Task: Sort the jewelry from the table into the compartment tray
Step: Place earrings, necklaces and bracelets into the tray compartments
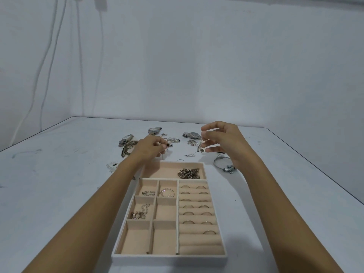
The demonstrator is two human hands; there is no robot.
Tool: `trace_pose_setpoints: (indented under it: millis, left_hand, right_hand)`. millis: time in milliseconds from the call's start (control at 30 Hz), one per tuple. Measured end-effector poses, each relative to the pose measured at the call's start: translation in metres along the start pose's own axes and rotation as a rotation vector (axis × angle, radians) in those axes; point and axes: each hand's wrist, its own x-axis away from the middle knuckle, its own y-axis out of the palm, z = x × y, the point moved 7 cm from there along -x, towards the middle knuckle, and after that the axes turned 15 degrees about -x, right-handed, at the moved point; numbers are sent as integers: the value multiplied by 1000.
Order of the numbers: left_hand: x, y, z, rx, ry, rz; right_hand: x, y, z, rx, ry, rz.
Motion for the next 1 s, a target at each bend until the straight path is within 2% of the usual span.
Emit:
trace_pose_setpoints:
  millis: [333, 600, 767, 1000]
  left_hand:
    - [0, -1, -2, -58, 47, 22]
    - [3, -9, -6, 85, 34, 136]
    - [8, -8, -6, 262, 43, 128]
    - [11, -3, -12, 337, 30, 148]
  right_hand:
    - [-1, -1, 0, 49, -3, 0]
    - [-1, -2, 0, 50, -1, -2]
    - [-1, -1, 1, 51, 2, -2]
    - [-1, -1, 2, 46, 6, -9]
